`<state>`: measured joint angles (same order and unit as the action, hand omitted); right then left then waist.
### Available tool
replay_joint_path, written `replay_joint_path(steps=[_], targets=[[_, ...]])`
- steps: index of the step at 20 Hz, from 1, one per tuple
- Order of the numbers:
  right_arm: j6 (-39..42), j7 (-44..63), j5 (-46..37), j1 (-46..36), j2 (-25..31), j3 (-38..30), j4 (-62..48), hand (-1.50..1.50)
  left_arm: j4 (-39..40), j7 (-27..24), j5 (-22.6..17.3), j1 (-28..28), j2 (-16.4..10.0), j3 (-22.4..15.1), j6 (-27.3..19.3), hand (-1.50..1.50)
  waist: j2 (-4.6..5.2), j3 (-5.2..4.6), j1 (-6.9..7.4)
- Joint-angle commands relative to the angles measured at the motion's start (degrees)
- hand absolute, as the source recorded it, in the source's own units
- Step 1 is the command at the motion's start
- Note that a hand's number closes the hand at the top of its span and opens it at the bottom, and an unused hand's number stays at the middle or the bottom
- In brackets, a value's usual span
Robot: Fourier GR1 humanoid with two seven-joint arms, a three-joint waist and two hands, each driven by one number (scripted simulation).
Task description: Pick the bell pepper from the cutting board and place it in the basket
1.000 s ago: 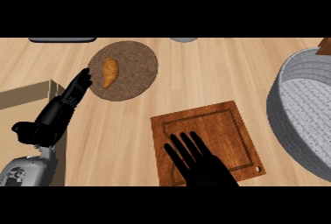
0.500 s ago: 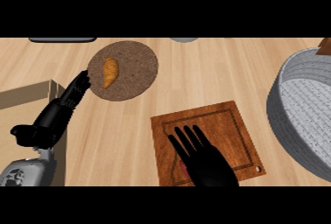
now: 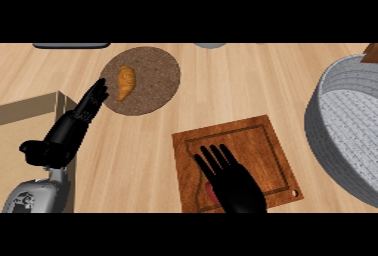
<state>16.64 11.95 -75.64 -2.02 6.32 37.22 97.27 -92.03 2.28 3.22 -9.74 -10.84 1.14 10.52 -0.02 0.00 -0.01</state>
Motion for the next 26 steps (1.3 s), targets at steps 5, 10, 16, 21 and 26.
replay_joint_path(steps=[5, 10, 16, 21, 26], targets=[[1.3, -1.1, -3.5, -1.1, -1.1, 2.6, -6.5, 1.5, 1.4, -2.3, 1.6, 0.0, 0.7, 0.7, -0.3, 0.0, 0.01, 0.0, 0.04], [1.3, -3.2, -3.5, -5.4, -2.0, -0.9, -8.7, 1.5, -1.6, 3.0, -1.1, -0.7, -1.3, 3.4, 1.8, 0.0, 0.01, 0.01, 0.17], [-5.7, -5.6, -9.2, -2.5, 1.6, 4.3, -7.3, 1.5, -5.1, 0.9, -1.0, 4.4, -0.4, 2.2, 2.9, 0.0, -0.06, 0.01, 0.24], [-10.1, -8.9, 3.8, 21.2, 17.4, -5.3, 11.4, 1.5, -3.7, 1.6, -1.0, 3.9, -0.6, 3.9, 1.3, 0.0, -0.68, 0.1, -2.64], [-20.2, -14.3, 12.5, 36.8, 23.6, -10.7, 19.9, 1.5, -1.9, 0.1, 0.6, 3.1, 0.9, 2.2, 0.6, 0.0, -0.35, 0.04, -2.52]])
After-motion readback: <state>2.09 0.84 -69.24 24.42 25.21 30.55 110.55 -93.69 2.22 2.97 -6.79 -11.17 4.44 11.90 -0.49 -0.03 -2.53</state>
